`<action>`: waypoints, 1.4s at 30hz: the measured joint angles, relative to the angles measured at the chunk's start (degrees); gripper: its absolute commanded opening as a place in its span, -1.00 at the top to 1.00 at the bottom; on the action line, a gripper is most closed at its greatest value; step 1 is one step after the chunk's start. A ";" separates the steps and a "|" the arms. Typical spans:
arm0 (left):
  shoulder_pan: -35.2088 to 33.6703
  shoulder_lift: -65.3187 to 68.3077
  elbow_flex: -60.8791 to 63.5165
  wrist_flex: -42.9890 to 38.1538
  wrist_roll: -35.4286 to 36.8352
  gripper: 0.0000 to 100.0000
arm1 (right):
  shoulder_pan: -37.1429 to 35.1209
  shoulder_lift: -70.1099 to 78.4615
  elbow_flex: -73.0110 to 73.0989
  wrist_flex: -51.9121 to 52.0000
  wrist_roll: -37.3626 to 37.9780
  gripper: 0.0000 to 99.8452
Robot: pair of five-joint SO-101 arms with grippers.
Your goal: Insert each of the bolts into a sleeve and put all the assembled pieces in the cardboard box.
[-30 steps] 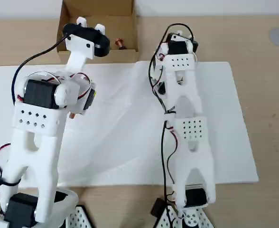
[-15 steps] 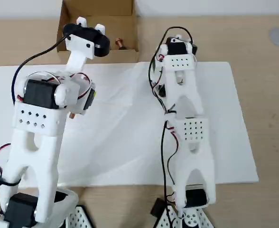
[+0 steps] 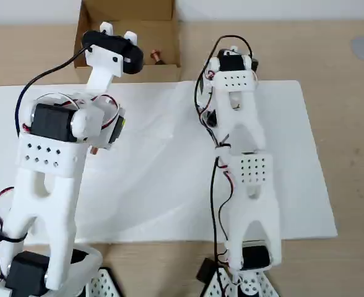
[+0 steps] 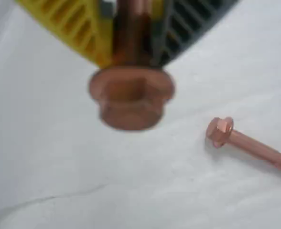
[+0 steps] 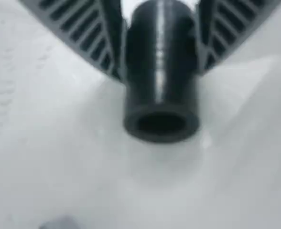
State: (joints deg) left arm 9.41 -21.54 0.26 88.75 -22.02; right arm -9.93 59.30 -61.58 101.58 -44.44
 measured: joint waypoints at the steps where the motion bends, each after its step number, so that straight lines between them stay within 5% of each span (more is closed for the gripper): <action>1: 0.00 0.00 0.00 0.00 0.00 0.98 | 0.00 -0.79 0.09 0.00 0.00 0.98; 11: 0.00 0.09 -6.86 0.26 7.47 0.98 | 2.20 -25.93 0.88 0.00 0.18 0.98; 24: 4.84 -10.90 -7.21 1.41 8.09 0.98 | -2.02 -63.47 5.01 0.00 12.84 0.98; 35: 5.01 -34.81 -6.77 1.41 11.78 0.99 | -14.59 -98.02 44.40 -0.26 21.27 0.98; 42: 5.01 -40.70 -6.86 1.41 11.78 0.99 | -19.96 -115.08 73.05 -11.87 26.99 0.98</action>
State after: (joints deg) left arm 14.42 -62.24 -6.59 90.15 -10.24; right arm -29.89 -55.78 11.47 89.71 -17.45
